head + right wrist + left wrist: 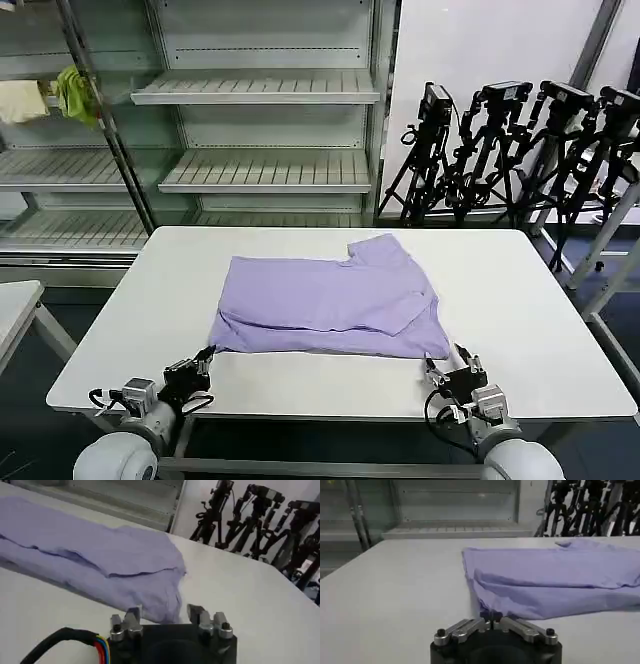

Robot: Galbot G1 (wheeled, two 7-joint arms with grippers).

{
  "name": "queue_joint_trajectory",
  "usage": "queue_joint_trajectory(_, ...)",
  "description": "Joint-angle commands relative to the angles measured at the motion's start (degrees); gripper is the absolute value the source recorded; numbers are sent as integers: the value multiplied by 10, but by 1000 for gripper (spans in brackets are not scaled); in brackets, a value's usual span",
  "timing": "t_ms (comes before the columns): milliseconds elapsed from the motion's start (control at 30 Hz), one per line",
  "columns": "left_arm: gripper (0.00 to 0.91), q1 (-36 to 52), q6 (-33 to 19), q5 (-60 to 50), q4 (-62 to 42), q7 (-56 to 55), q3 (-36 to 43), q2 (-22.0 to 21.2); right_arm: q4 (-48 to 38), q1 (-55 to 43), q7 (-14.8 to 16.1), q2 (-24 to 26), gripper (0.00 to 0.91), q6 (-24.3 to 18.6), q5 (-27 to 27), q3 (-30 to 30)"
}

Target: Fold and organize the clothes.

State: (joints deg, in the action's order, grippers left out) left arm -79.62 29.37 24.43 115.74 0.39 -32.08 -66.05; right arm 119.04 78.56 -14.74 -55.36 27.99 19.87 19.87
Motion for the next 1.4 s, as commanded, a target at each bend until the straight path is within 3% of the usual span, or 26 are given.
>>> queue_joint_trajectory(33, 0, 0, 0, 0, 0, 0, 0, 0, -8, -10, 1, -1, 0, 0, -1, -7)
queue_joint_trajectory(733, 0, -28, -3, -5, 27, 5, -6, 7, 40, 45, 4, 33, 0, 0, 10, 40)
queue_joint_trajectory(1167, 0, -113, 6, -3, 101, 0, -29, 24, 144, 187, -3, 109, 0, 18, 40, 137)
queue_joint_trajectory(1400, 0, -160, 6, -13, 139, 0, -48, 18, 185, 247, -12, 130, 0, 25, 38, 157)
